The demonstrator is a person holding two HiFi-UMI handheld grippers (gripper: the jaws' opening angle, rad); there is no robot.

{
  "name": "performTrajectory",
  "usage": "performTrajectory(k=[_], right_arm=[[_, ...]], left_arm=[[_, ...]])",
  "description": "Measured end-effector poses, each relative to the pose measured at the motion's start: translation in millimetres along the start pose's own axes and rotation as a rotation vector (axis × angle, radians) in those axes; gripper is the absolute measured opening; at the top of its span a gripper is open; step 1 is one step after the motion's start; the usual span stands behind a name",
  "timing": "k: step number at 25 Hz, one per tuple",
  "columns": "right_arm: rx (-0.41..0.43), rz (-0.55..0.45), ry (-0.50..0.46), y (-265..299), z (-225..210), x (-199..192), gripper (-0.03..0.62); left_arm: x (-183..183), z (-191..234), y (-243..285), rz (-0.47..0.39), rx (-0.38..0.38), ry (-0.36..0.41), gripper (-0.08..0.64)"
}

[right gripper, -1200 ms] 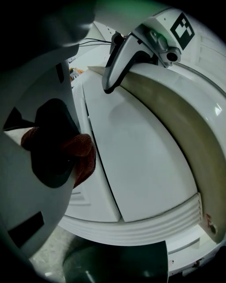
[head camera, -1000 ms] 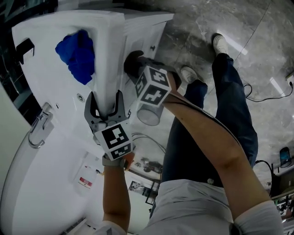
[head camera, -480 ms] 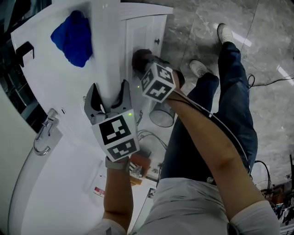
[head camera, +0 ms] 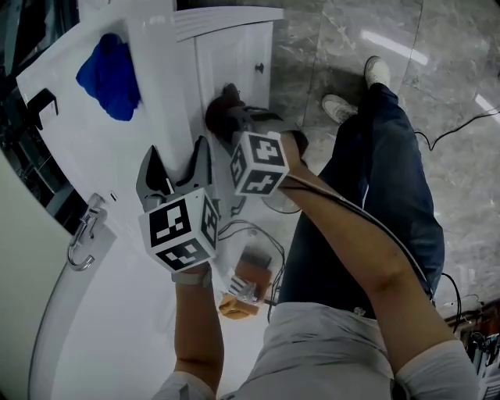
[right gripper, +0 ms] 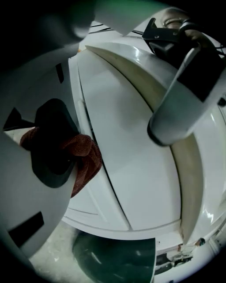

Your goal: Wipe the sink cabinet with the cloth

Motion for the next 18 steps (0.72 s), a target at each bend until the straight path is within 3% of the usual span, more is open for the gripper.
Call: performTrajectory(k=[18], right_arm=[[0.113, -0.052, 0.031, 1, 31, -8, 0.071]], left_arm=[[-1, 0, -1, 0.003, 0.007, 0.006, 0.314]])
Point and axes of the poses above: the fingertips, and each gripper's own axes: y forward along the fingers, z to its left, x out of its top, the point moved 8 cm from there along -y, backward along the fingers
